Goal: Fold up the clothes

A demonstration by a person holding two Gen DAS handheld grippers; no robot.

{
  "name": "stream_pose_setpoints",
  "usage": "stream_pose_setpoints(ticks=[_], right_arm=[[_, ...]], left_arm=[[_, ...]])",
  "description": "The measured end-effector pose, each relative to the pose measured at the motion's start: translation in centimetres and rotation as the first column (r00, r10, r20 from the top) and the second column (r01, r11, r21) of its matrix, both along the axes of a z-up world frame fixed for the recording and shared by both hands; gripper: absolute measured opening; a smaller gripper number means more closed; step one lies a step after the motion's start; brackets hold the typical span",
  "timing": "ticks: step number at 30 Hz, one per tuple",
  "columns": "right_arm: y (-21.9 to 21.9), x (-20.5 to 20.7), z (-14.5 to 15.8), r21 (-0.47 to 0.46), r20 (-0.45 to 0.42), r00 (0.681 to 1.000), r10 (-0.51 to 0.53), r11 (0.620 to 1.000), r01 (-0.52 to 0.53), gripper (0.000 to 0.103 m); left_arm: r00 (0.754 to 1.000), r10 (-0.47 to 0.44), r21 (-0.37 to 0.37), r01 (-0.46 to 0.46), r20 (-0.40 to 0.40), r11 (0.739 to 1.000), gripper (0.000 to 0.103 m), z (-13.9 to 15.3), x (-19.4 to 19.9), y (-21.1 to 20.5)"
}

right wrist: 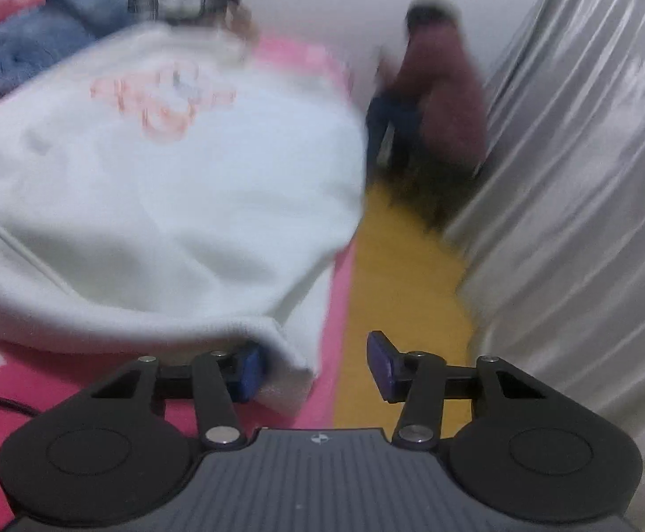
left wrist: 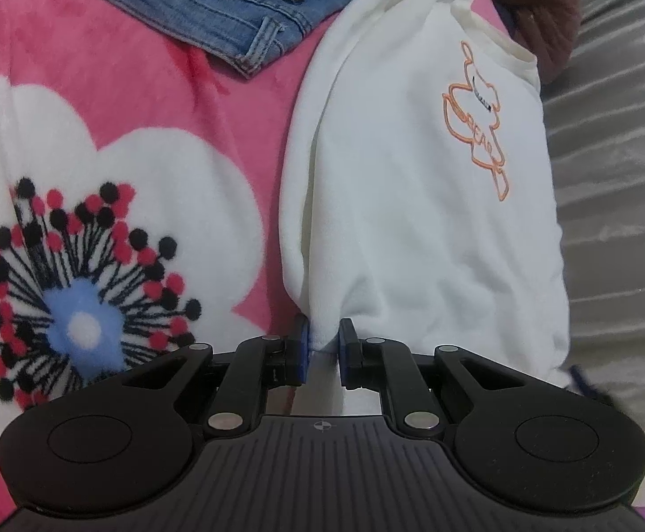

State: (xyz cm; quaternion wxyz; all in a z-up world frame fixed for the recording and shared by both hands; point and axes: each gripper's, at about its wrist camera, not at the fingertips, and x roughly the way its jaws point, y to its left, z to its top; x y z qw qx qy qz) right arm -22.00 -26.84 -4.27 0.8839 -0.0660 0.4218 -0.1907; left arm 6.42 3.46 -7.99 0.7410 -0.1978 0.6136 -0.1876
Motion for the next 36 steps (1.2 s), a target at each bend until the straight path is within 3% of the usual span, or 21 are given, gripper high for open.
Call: stream_pose_setpoints(ticks=[2,4,6,10,13,16,18,21,22,24,27,28,30,31,34,36], right_arm=[[-2.4,-0.4,-0.1,0.178,0.025,0.994,-0.105,0.979,0.099,0.050],[-4.8,-1.2,0.0,0.313,0.067,0.976,-0.206,0.933,0.176,0.046],[-5.2,-2.0,0.3,0.333,0.082,0.957,-0.278,0.913,0.237,0.010],[-4.0,-4.8,2.8,0.300,0.209,0.923,-0.324,0.919,0.255,0.008],[-3.3,-6.8,5.3,0.291,0.220,0.922,-0.318,0.924,0.249,0.006],[-2.5,-8.5,6.8,0.276,0.171,0.935,-0.310,0.926,0.256,0.005],[-3.1,-9.1,6.0,0.298,0.074,0.939,-0.335,0.906,0.300,0.003],[-4.5,-10.4,2.6,0.362,-0.115,0.906,-0.408,0.832,0.420,0.000],[-5.2,-11.8,1.7,0.401,-0.127,0.896,-0.425,0.805,0.438,0.000],[-4.9,-11.9,2.4,0.373,-0.120,0.908,-0.402,0.830,0.416,0.000],[-4.0,-10.4,3.7,0.320,-0.093,0.947,-0.307,0.892,0.320,0.005],[-4.1,-10.0,4.0,0.342,-0.084,0.960,-0.269,0.897,0.281,0.006],[-4.3,-8.9,4.0,0.395,-0.065,0.970,-0.236,0.886,0.242,0.027],[-4.5,-8.3,3.9,0.404,-0.057,0.972,-0.227,0.885,0.231,0.029],[-5.1,-6.4,4.1,0.349,-0.048,0.978,-0.203,0.914,0.207,0.031],[-5.0,-5.4,4.4,0.202,-0.040,0.985,-0.168,0.964,0.173,0.043]], left_arm=[[1.000,-0.001,-0.007,0.001,0.002,1.000,0.012,-0.2,-0.2,0.0],[1.000,0.000,-0.019,0.000,-0.005,1.000,0.013,-0.4,-0.4,-0.1],[1.000,0.000,-0.034,0.000,-0.005,0.999,0.013,-0.3,-0.5,0.0],[1.000,-0.009,-0.043,0.010,0.021,0.999,0.013,0.6,-0.8,0.1],[0.999,-0.018,-0.039,0.019,0.037,0.999,0.012,2.1,-1.1,-0.3],[0.998,-0.046,-0.018,0.047,0.050,0.999,0.011,3.3,-1.4,-1.0],[0.997,-0.066,0.026,0.065,0.041,0.998,0.011,3.0,-1.4,-1.5],[0.997,-0.072,0.075,0.073,-0.016,0.995,0.011,0.9,-1.4,-1.5],[0.996,-0.077,0.079,0.081,-0.045,0.994,0.011,0.2,-1.4,-1.4],[0.993,-0.084,0.085,0.091,-0.082,0.992,0.014,-0.8,-1.7,-1.5],[0.992,-0.114,0.150,0.120,-0.046,0.981,0.026,-0.3,-2.1,-1.7],[0.991,-0.130,0.178,0.132,-0.026,0.975,0.027,0.2,-2.3,-1.8],[0.988,-0.156,0.216,0.150,0.012,0.965,0.028,1.3,-2.6,-1.8],[0.986,-0.164,0.220,0.153,0.031,0.963,0.028,1.9,-2.7,-1.7],[0.981,-0.150,0.199,0.123,0.126,0.972,0.028,4.3,-3.1,-0.7],[0.975,-0.114,0.187,0.079,0.188,0.979,0.033,5.7,-3.0,0.3]])
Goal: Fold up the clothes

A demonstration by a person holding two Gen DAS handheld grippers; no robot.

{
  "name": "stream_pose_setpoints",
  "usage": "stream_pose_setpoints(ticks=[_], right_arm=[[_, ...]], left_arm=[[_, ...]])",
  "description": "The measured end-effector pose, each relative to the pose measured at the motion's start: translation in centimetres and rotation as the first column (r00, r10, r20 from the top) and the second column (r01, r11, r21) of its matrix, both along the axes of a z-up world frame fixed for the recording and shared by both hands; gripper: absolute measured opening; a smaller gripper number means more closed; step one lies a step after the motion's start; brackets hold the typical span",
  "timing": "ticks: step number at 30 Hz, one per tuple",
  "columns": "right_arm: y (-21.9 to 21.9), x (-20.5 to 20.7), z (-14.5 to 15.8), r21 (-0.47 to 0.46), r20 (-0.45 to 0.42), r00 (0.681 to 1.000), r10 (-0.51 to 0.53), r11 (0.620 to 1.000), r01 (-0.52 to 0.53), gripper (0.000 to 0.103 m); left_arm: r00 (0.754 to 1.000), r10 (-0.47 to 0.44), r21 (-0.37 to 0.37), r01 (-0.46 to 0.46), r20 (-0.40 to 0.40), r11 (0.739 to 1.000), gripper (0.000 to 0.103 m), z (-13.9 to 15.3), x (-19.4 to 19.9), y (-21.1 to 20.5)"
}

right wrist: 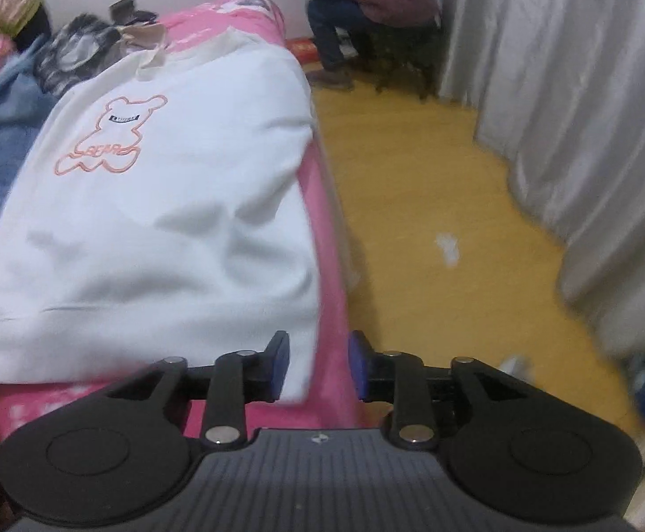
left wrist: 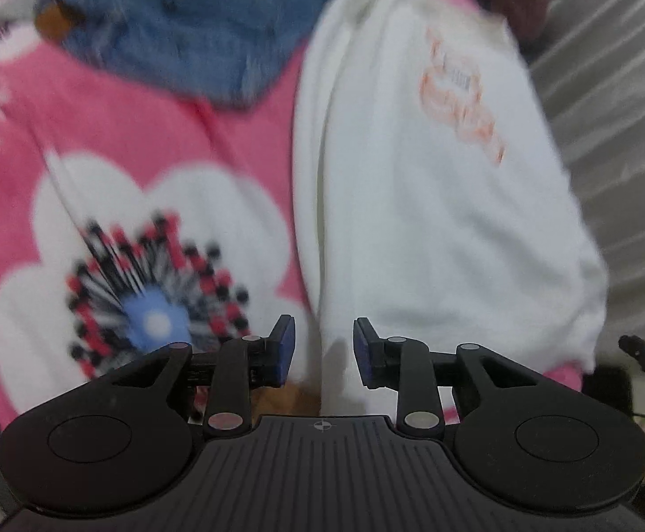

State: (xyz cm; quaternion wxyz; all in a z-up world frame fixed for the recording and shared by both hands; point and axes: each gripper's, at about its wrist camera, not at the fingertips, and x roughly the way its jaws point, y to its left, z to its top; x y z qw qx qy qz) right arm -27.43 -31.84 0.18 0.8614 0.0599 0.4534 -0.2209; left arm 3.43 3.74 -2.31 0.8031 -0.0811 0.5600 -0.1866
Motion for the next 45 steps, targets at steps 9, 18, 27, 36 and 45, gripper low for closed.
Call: stream_pose_setpoints(ticks=[9,18,27,36,45], right_arm=[[-0.3,1.4,1.2,-0.306,-0.153,0.985,0.076,0.944,-0.121,0.055],[7.6,9.3,3.3,-0.233,-0.042,0.876,0.481,0.848,-0.477,0.062],[15.0,16.1,-0.3,-0.130,-0.088,0.637,0.766,0.625,-0.770,0.063],[14.1,18.4,-4.2,-0.008,-0.155,0.652,0.742,0.659,-0.752,0.063],[13.0,17.2,-4.2,0.037,-0.156,0.680,0.716,0.692,-0.721,0.063]], left_arm=[[0.996,0.084,-0.088,-0.086,-0.030,0.992,0.036,-3.9,3.5,3.2],[0.995,0.040,-0.323,-0.068,-0.092,0.944,0.023,-8.6,4.2,2.0],[0.976,0.039,-0.507,-0.145,-0.215,0.850,0.000,-9.9,5.1,4.1],[0.975,0.211,-0.333,-0.223,-0.071,0.916,0.000,-3.0,7.2,7.7],[0.909,0.369,-0.107,-0.354,0.196,0.929,0.000,7.8,8.4,14.1]])
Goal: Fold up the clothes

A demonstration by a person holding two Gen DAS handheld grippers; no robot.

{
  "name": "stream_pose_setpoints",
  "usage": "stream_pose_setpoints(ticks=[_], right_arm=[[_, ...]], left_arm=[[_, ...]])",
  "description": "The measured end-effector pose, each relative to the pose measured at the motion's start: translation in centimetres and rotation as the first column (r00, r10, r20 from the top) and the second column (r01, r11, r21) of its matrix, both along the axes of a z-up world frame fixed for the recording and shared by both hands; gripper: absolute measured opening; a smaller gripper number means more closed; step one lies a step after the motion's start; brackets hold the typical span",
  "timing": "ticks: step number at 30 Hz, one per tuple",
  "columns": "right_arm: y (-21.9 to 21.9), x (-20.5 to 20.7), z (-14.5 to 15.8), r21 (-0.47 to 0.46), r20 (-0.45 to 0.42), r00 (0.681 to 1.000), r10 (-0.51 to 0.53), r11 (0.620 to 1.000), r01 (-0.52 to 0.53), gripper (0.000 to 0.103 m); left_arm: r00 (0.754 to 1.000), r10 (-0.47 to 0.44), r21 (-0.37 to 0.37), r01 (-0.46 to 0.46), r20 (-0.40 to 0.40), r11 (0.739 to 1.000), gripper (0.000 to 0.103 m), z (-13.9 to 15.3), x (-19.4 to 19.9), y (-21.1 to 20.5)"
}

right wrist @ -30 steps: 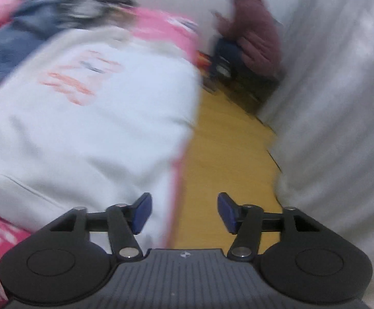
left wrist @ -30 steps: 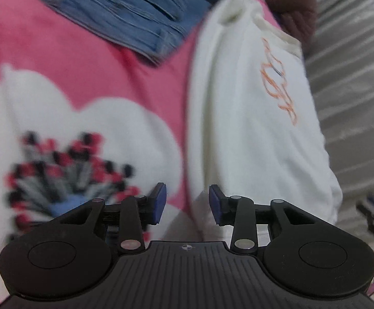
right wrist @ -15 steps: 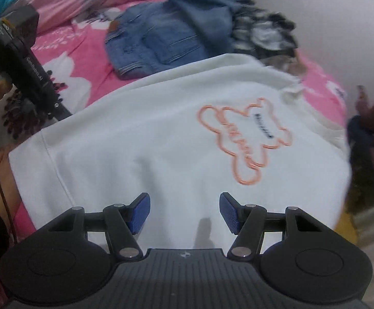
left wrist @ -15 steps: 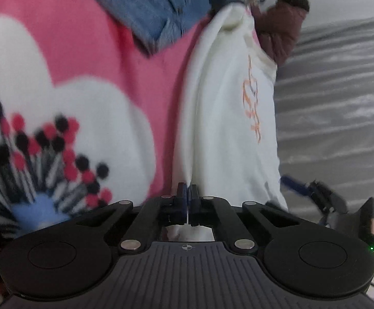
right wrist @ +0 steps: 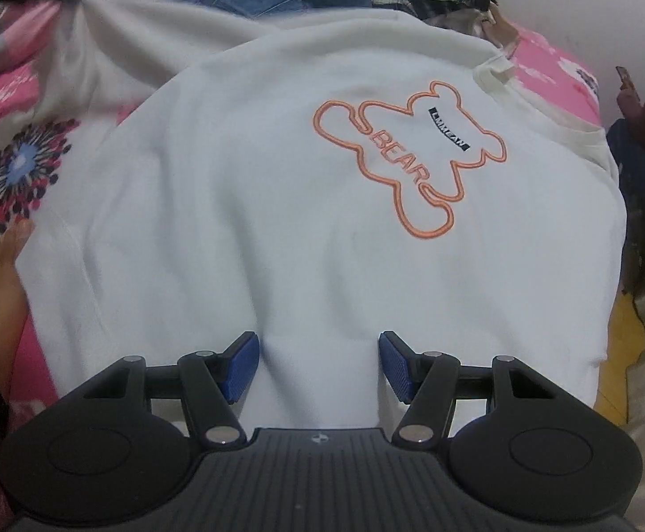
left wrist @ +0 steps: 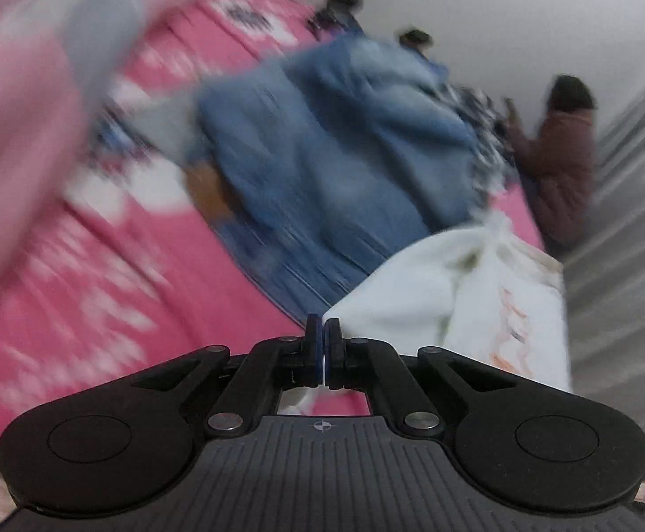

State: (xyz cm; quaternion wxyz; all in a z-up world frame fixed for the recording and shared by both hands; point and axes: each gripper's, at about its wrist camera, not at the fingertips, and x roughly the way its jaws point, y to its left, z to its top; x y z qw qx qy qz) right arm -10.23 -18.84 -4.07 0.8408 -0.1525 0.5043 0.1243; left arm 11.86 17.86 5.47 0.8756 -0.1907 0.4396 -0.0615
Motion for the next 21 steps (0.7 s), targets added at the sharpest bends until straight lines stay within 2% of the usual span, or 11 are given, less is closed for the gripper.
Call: stream_pose_setpoints(ticks=[3,8,9,12,13,14,15,16,17,18,21], right_arm=[[-0.3,-0.2,0.1,0.011,-0.014,1.000,-0.001,1.000,0.001,0.063],[-0.9,0.4,0.2,0.019,-0.045,0.999,-0.011,1.000,0.012,0.063],[-1.0,0.5,0.4,0.007,-0.049,0.999,-0.007,1.000,0.007,0.063],[-1.8,0.6,1.2,-0.028,-0.064,0.998,-0.001,1.000,-0.001,0.064],[-2.2,0.7,1.5,-0.040,-0.069,0.998,0.000,0.999,-0.003,0.064],[-2.6,0.9,2.0,-0.052,-0.071,0.997,0.003,0.999,-0.006,0.065],[-3.0,1.1,2.4,-0.063,-0.072,0.997,0.006,0.998,-0.010,0.066],[-3.4,1.7,3.0,-0.082,-0.066,0.998,0.008,0.997,-0.014,0.066],[-3.8,2.4,3.6,-0.103,-0.054,0.999,0.007,0.995,-0.013,0.066],[-4.1,3.2,4.1,-0.118,-0.040,0.999,0.004,0.993,-0.009,0.066],[-5.0,6.5,6.0,-0.077,0.034,0.999,-0.016,0.997,0.019,0.066]], left_arm=[[0.996,0.089,0.116,-0.090,0.011,0.989,0.000,0.0,1.8,2.1],[0.957,0.288,0.203,-0.274,-0.043,0.940,0.001,-6.0,6.2,5.5],[0.954,0.300,0.266,-0.289,0.000,0.920,0.000,-6.1,6.3,5.3],[0.947,0.286,0.465,-0.322,0.149,0.824,0.000,-5.7,5.9,5.1],[0.946,0.287,0.448,-0.324,0.150,0.833,0.001,-5.2,5.7,5.5],[0.955,0.268,0.381,-0.296,0.127,0.876,0.006,-4.7,5.5,6.0],[0.972,0.218,0.302,-0.233,0.084,0.924,0.022,-4.5,5.4,6.2],[0.984,0.172,0.258,-0.177,0.042,0.950,0.033,-4.8,5.4,6.2],[0.991,0.133,0.244,-0.130,0.005,0.961,0.049,-5.2,5.4,5.9],[0.994,0.108,0.254,-0.099,-0.021,0.962,0.057,-5.9,5.2,5.7],[0.984,0.143,0.227,-0.116,-0.107,0.967,0.061,-8.7,4.5,6.8]])
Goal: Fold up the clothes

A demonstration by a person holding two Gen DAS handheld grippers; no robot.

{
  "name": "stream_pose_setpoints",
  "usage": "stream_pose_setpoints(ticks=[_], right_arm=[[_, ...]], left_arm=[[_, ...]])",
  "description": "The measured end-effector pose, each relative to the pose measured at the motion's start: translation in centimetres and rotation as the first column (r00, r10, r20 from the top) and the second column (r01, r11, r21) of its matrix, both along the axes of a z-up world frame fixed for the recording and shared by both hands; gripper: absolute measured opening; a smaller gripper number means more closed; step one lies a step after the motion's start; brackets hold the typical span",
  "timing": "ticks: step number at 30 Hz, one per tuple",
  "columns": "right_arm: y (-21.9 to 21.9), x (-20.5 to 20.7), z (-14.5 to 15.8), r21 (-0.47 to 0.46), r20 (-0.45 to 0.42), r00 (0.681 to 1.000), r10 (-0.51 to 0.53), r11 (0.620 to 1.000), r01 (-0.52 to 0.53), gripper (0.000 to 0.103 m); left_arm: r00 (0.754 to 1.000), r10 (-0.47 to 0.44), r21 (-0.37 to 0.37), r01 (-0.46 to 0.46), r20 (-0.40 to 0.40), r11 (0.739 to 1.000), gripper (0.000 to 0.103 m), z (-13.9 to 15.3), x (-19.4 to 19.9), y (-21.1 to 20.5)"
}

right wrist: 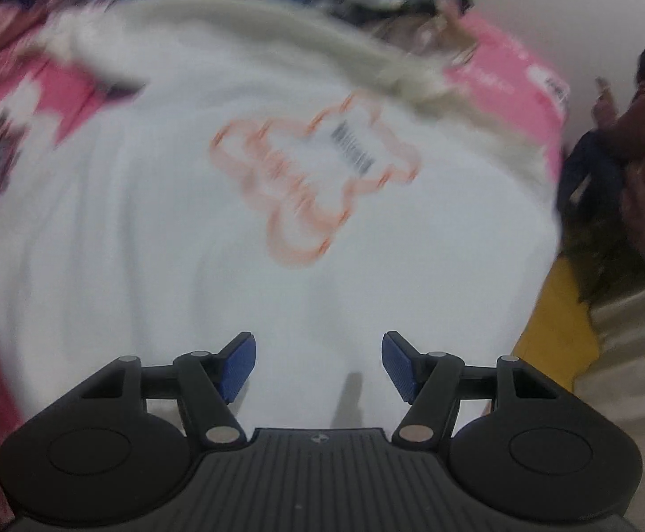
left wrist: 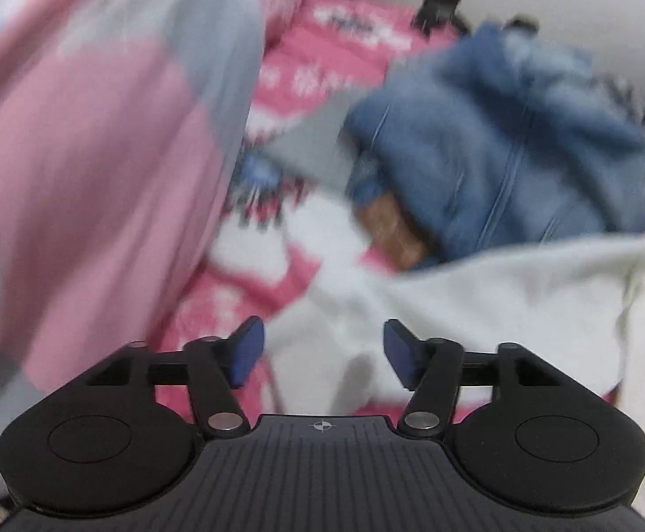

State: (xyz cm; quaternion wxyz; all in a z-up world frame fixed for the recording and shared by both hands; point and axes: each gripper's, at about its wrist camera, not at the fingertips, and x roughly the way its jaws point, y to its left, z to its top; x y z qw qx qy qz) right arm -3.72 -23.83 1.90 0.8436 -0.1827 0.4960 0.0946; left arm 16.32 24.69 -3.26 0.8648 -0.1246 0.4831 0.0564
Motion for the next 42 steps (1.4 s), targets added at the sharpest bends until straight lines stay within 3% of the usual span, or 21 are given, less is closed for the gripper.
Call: stream_pose_setpoints(ticks=[3,6,8,10,11,14,16,18,20,21,23,25,27,28,31,33,34,36,38,42], right_arm=[[-0.2,3.4,0.6,0.130,0.049,0.999,-0.017,0.991,0.011,0.067],[0.5,7.3,-0.3,0.232,0.097,0.994,-0.051,0.972,0.027,0.067],[1.0,10.0,-1.3,0.288,0.126,0.989,-0.074,0.957,0.034,0.067],[1.6,13.1,-2.7,0.350,0.149,0.984,-0.096,0.936,0.038,0.067],[1.9,14.7,-3.4,0.382,0.156,0.983,-0.101,0.924,0.035,0.067],[2.1,18.8,-5.3,0.458,0.151,0.976,-0.156,0.886,0.070,0.067],[2.2,21.4,-6.5,0.484,0.155,0.966,-0.208,0.868,0.109,0.067],[2.2,23.7,-7.1,0.483,0.179,0.949,-0.258,0.864,0.144,0.067],[2.1,25.7,-7.6,0.474,0.204,0.932,-0.299,0.863,0.173,0.067],[2.0,26.5,-7.8,0.472,0.215,0.926,-0.309,0.863,0.179,0.068],[2.3,28.0,-8.3,0.451,0.221,0.925,-0.309,0.873,0.184,0.072],[2.7,28.3,-8.5,0.418,0.250,0.917,-0.310,0.889,0.187,0.076],[2.8,28.3,-8.4,0.405,0.249,0.920,-0.303,0.895,0.186,0.076],[2.7,28.2,-8.3,0.408,0.242,0.923,-0.300,0.894,0.184,0.077],[1.5,27.6,-7.5,0.438,0.206,0.935,-0.290,0.881,0.177,0.080],[0.5,26.7,-6.9,0.482,0.168,0.939,-0.299,0.856,0.186,0.093],[0.0,26.3,-6.6,0.504,0.149,0.941,-0.303,0.842,0.191,0.098],[-1.2,25.2,-5.9,0.548,0.122,0.945,-0.303,0.814,0.191,0.100],[-1.8,23.8,-5.0,0.556,0.116,0.945,-0.306,0.808,0.193,0.100],[-2.9,20.2,-3.8,0.482,0.185,0.914,-0.361,0.844,0.235,0.100]], left_arm=[[0.989,0.128,-0.176,-0.138,-0.071,0.975,0.061,-2.4,-1.2,2.8],[0.975,0.204,-0.316,-0.221,-0.084,0.923,0.061,-3.5,-2.7,4.9],[0.970,0.231,-0.433,-0.241,-0.077,0.869,0.059,-3.8,-2.9,5.8],[0.965,0.253,-0.553,-0.249,-0.071,0.795,0.035,-4.4,-2.8,6.5],[0.965,0.252,-0.559,-0.247,-0.069,0.792,0.000,-4.5,-2.8,6.5],[0.975,0.222,-0.349,-0.207,0.004,0.914,0.000,-1.9,-3.5,5.5],[0.972,0.226,-0.253,-0.205,0.058,0.945,0.000,0.6,-4.6,4.8],[0.979,0.194,-0.112,-0.188,0.054,0.976,0.001,2.0,-4.8,4.3],[0.979,0.198,-0.028,-0.200,-0.057,0.979,0.003,0.7,-4.1,4.7],[0.959,0.255,-0.008,-0.258,-0.122,0.966,0.000,-0.8,-3.9,5.4],[0.906,0.376,0.123,-0.358,-0.195,0.926,0.001,-3.4,-3.9,7.3],[0.862,0.470,0.038,-0.472,-0.189,0.881,0.004,-3.7,-4.6,9.3],[0.879,0.465,0.149,-0.448,-0.107,0.882,0.000,-1.6,-4.9,7.6],[0.902,0.429,0.186,-0.414,-0.050,0.891,0.000,-0.5,-5.1,6.2],[0.976,0.216,0.192,-0.218,0.031,0.957,0.006,2.0,-4.0,0.8],[0.997,0.025,0.171,-0.038,0.076,0.985,0.017,3.2,-2.4,-3.8],[0.992,-0.082,0.169,0.065,0.098,0.984,0.018,3.6,-1.4,-6.5],[0.947,-0.285,0.160,0.261,0.150,0.952,0.019,3.8,0.0,-11.7],[0.858,-0.474,0.135,0.455,0.196,0.880,0.019,3.5,1.9,-16.8],[0.730,-0.653,0.103,0.647,0.203,0.755,0.019,-0.3,7.1,-24.2]])
